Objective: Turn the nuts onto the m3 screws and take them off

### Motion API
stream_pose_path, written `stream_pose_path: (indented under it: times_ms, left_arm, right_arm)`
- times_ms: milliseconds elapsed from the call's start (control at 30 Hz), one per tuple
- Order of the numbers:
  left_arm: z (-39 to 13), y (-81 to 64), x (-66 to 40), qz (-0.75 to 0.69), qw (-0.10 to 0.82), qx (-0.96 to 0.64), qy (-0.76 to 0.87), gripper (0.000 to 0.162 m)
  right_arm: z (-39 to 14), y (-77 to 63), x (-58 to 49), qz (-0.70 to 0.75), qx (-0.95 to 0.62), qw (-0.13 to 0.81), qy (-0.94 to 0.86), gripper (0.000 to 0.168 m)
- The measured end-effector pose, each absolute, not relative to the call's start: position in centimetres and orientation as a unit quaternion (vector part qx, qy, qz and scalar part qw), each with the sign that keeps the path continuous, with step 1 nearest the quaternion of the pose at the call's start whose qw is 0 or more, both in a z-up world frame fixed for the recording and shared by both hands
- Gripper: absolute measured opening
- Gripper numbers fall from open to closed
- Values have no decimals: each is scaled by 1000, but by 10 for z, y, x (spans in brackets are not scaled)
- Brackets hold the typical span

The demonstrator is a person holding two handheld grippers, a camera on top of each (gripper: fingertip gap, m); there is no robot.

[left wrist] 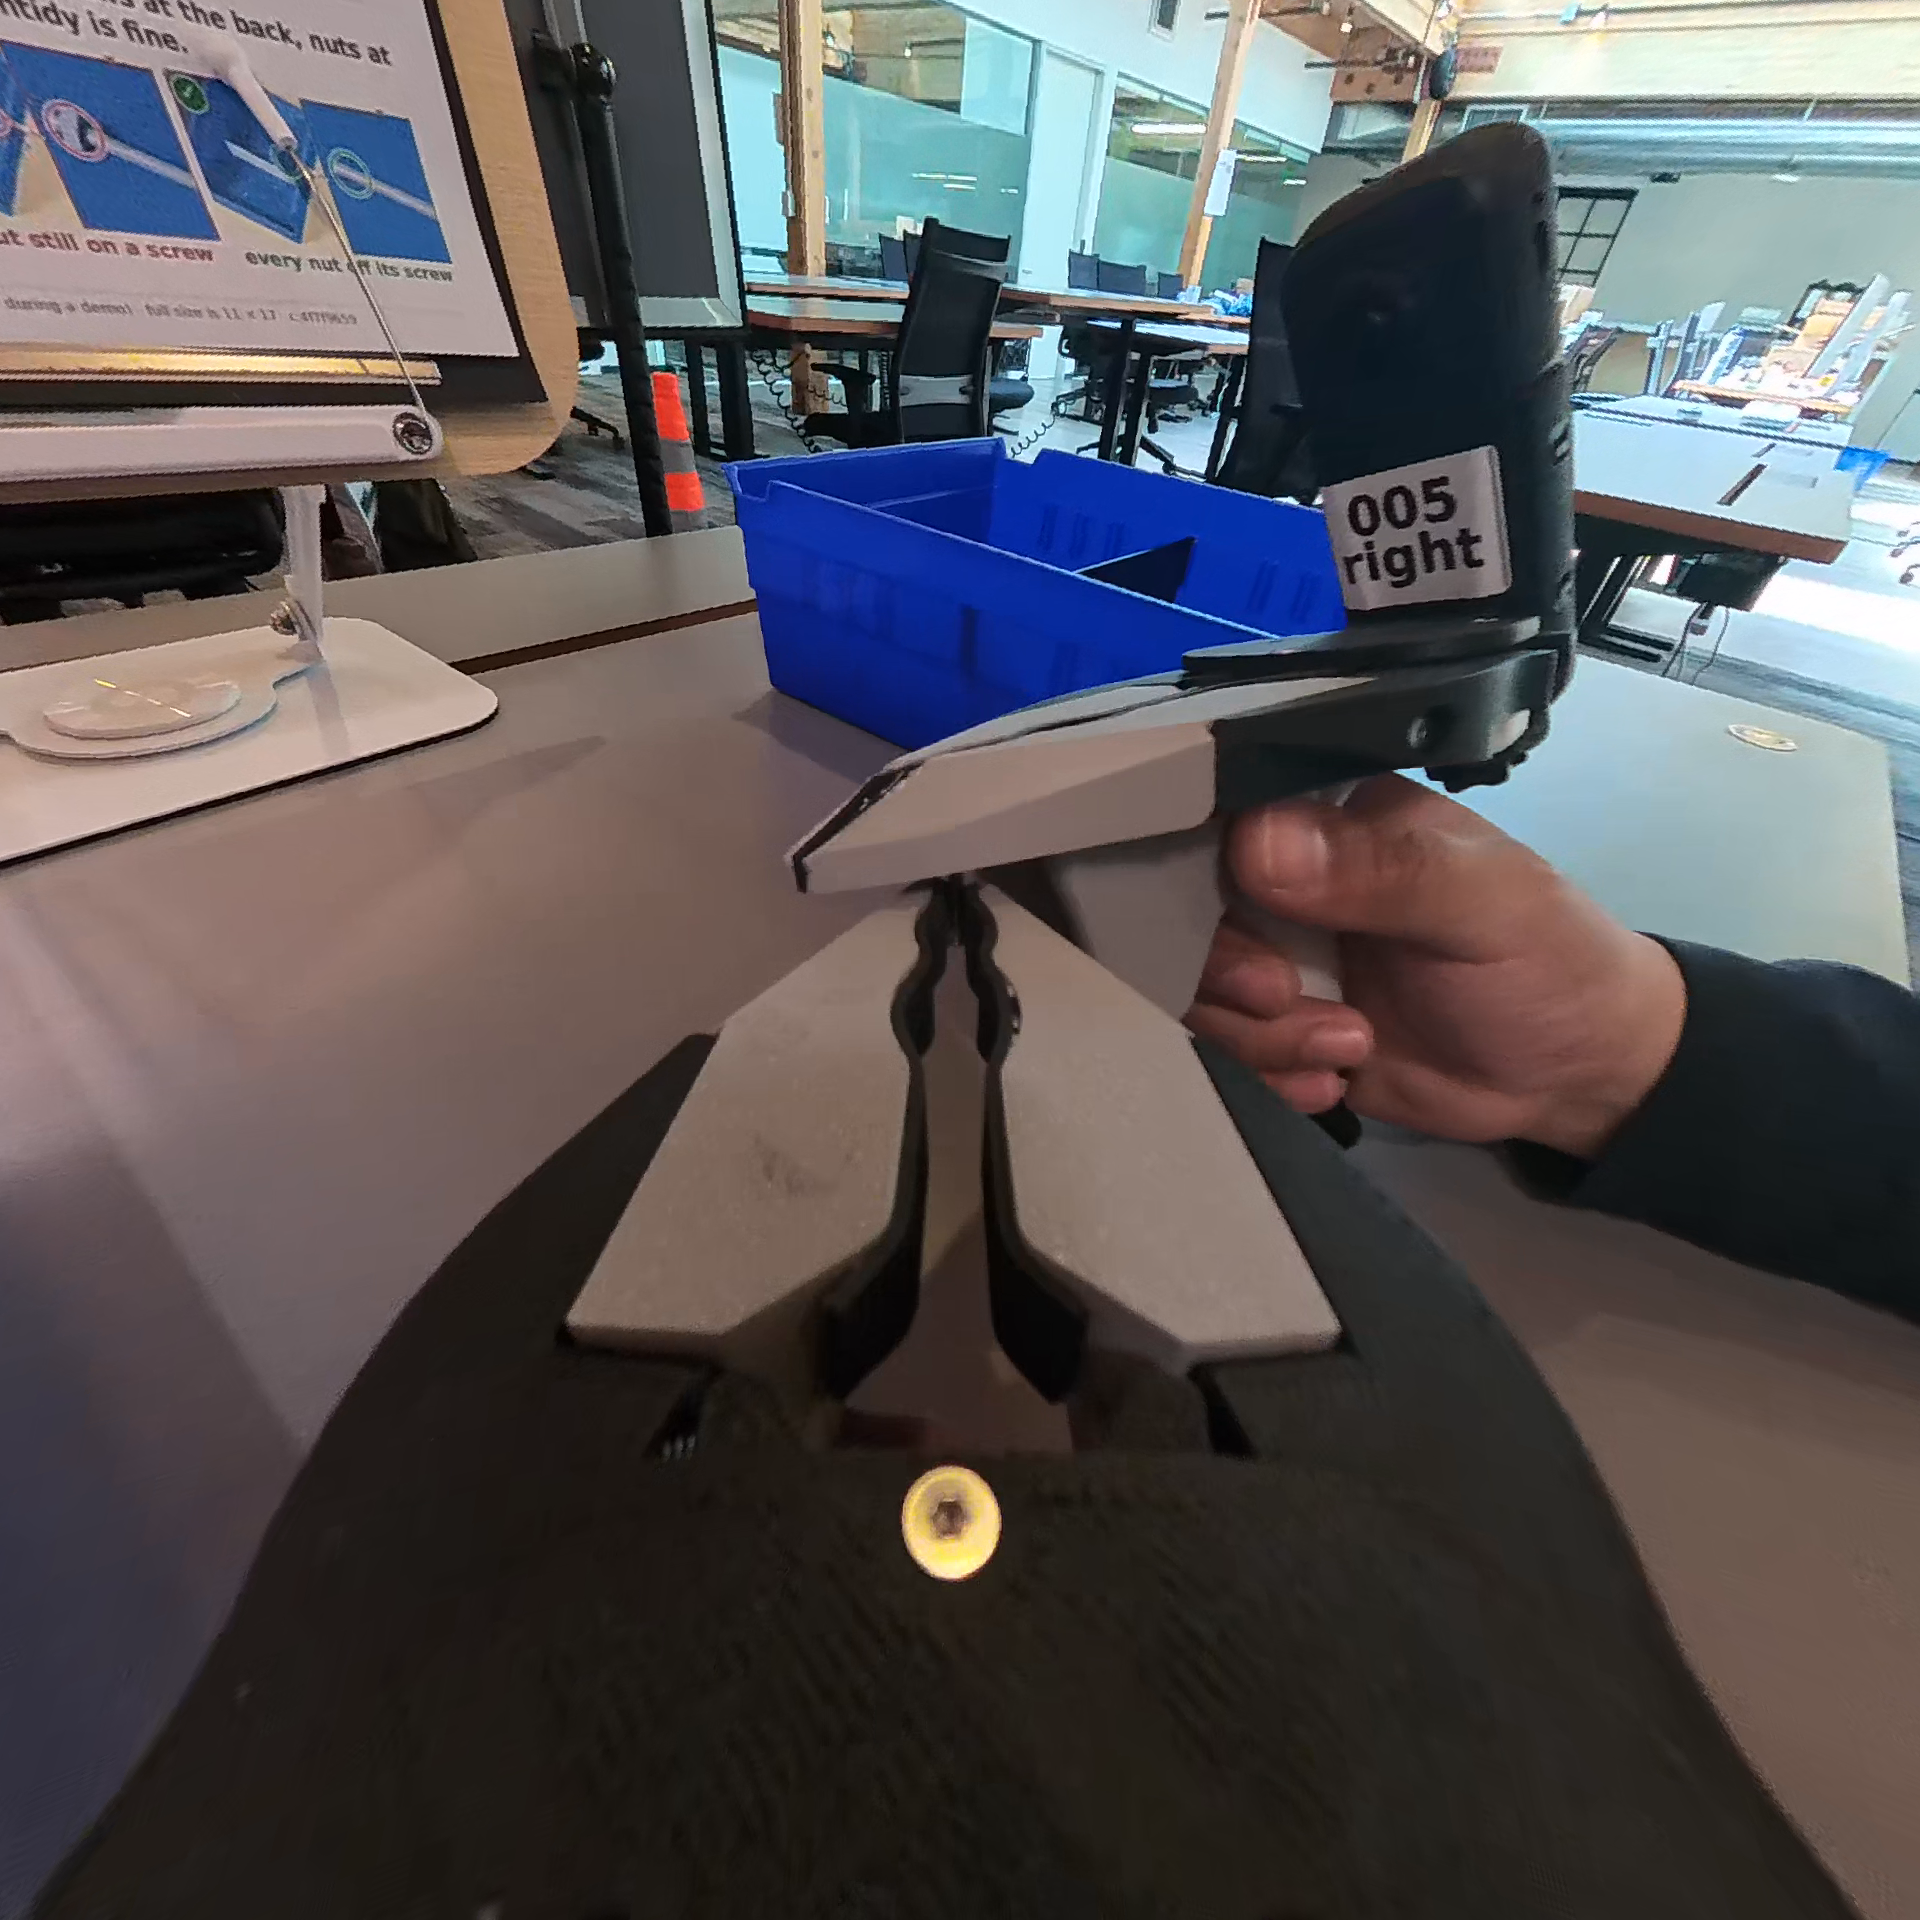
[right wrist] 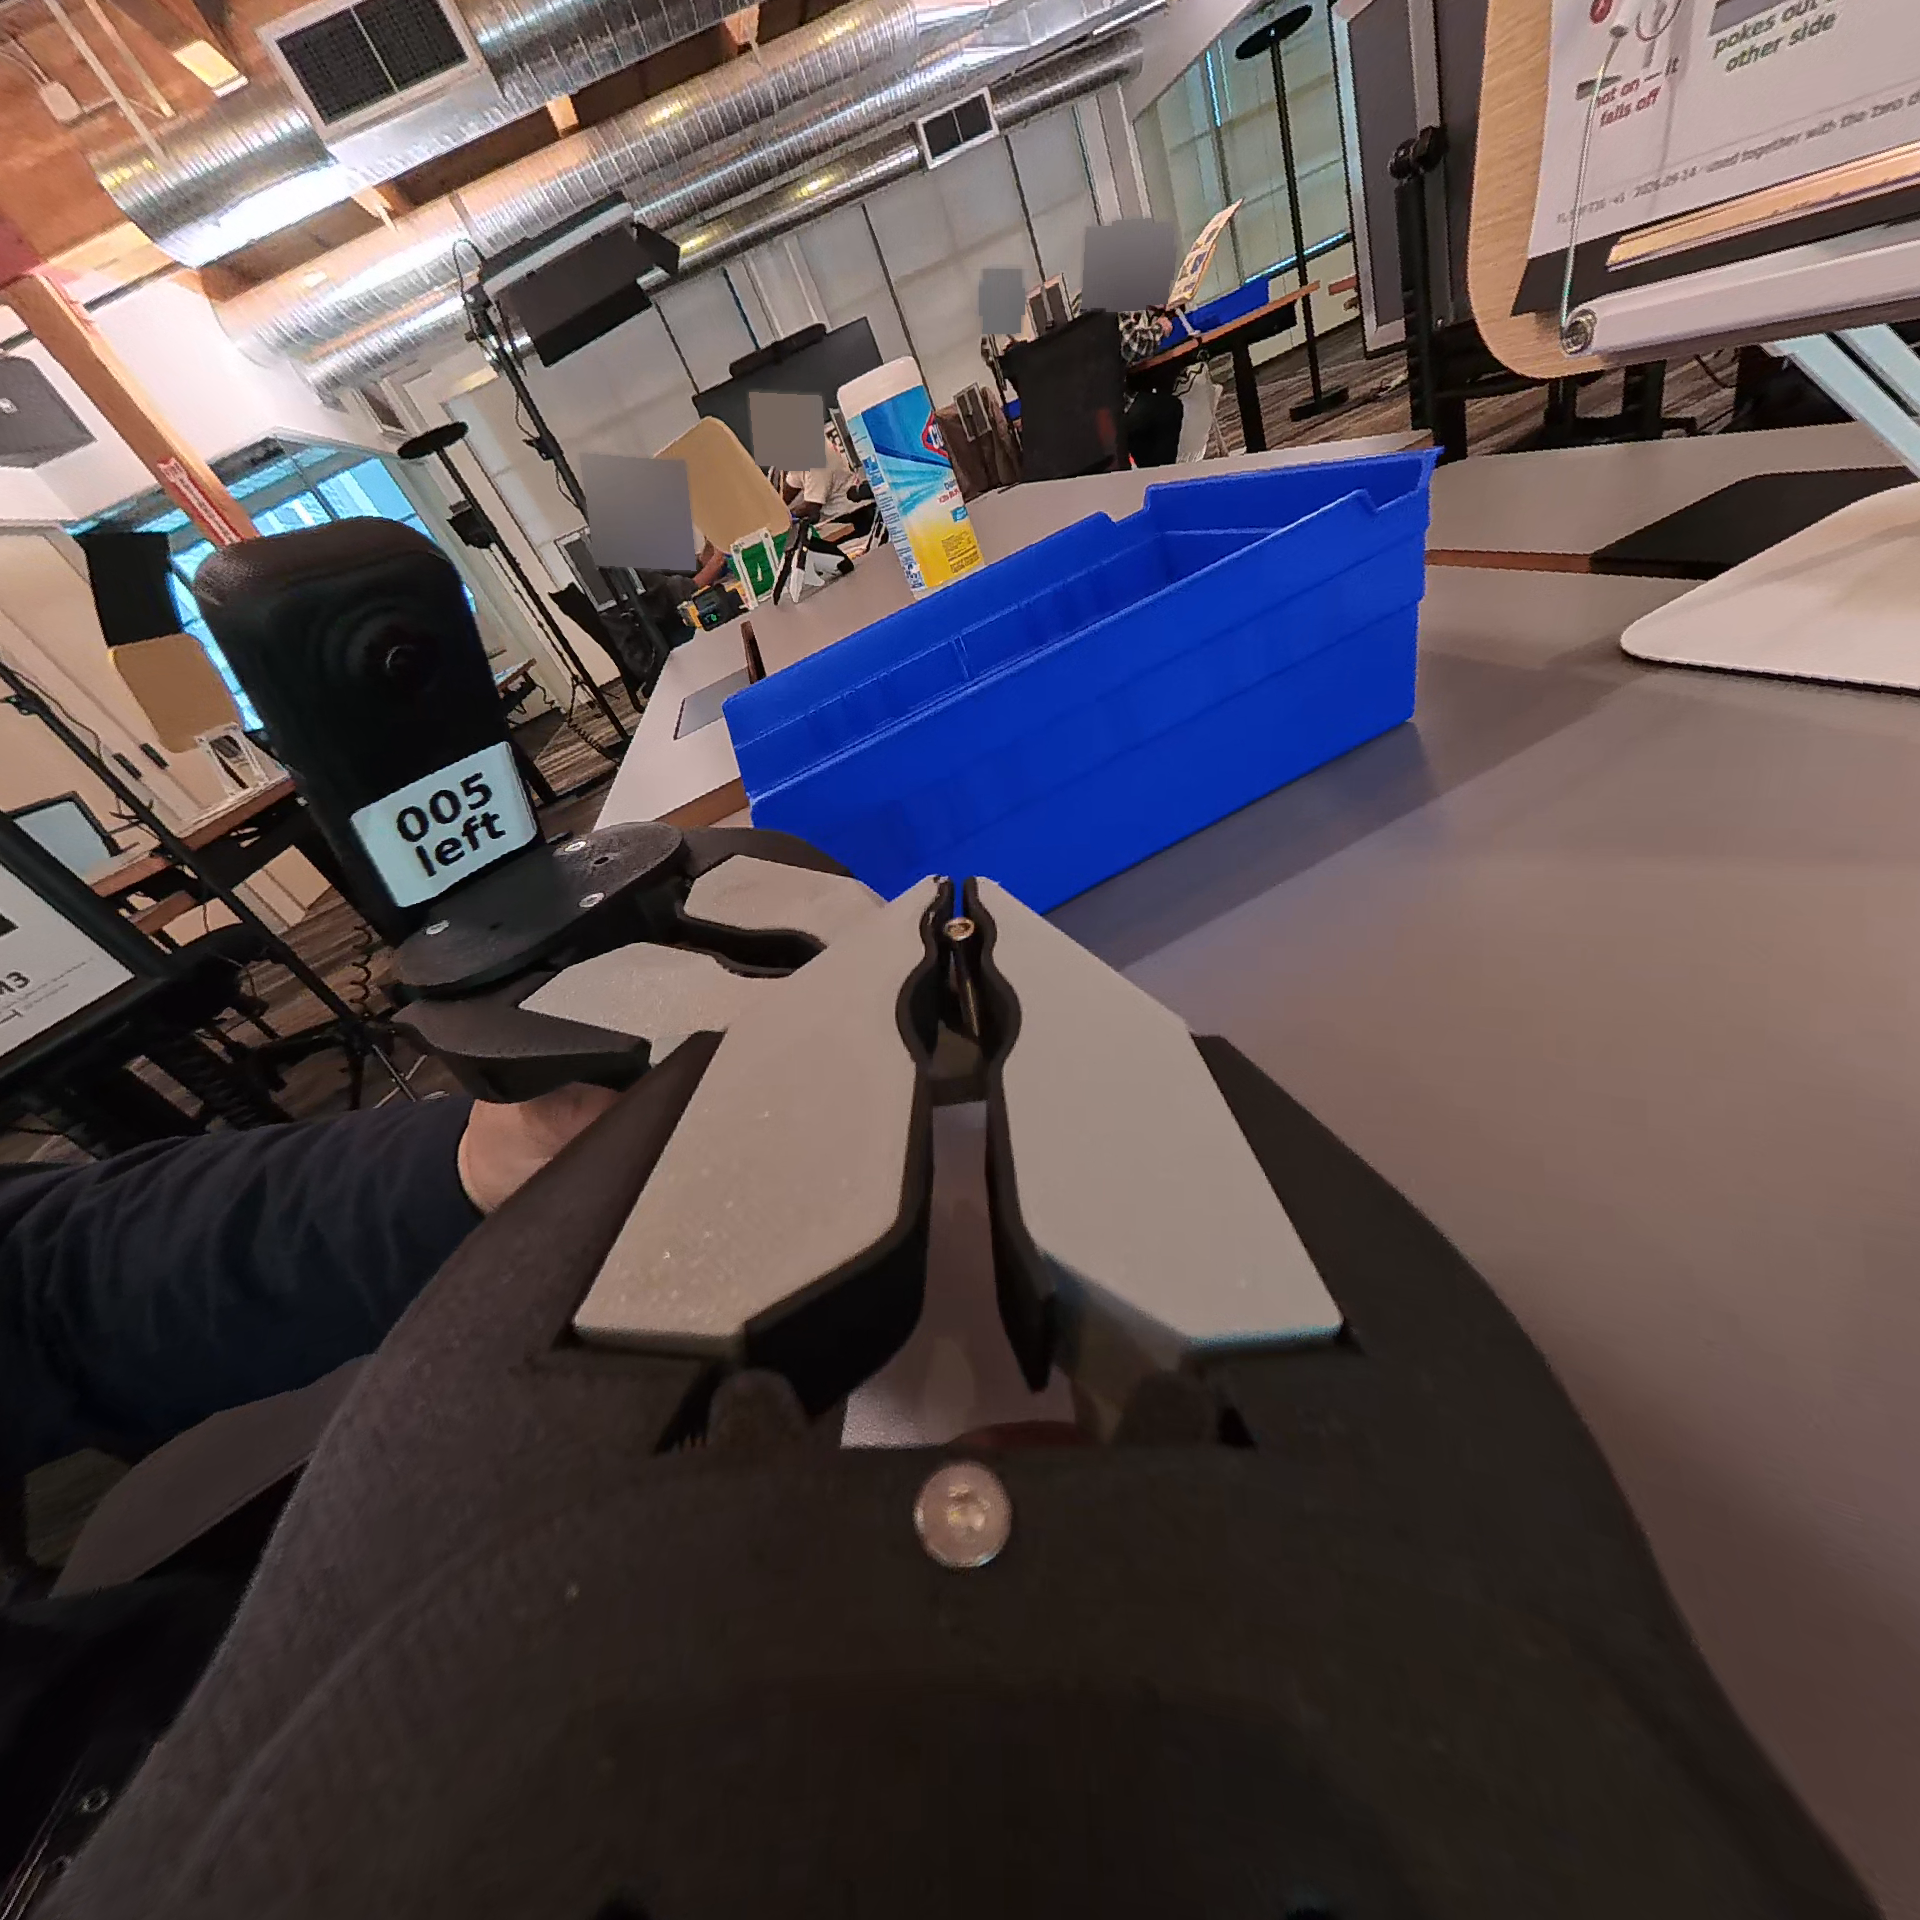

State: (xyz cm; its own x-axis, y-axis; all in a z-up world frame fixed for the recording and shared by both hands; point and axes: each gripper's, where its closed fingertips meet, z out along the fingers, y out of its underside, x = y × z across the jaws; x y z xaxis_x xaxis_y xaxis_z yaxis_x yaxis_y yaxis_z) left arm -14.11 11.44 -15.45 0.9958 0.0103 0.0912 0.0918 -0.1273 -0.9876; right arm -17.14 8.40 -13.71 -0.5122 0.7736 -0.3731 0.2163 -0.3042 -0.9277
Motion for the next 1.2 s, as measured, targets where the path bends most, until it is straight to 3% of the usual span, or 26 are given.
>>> stream_pose_path:
  times_ms: [167,400,1200]
  left_arm:
    - [-154,114,-141,-35,661,-749,-36,0]
    - [-153,111,-154,-27,664,-744,-67,0]
    - [-158,113,-150,-21,652,-756,-55,0]
  right_arm:
    - [-136,85,-171,678,-449,199,-547,0]
    - [-124,104,-167,696,-455,213,-513,13]
    - [-134,88,-169,673,-446,213,-550,3]
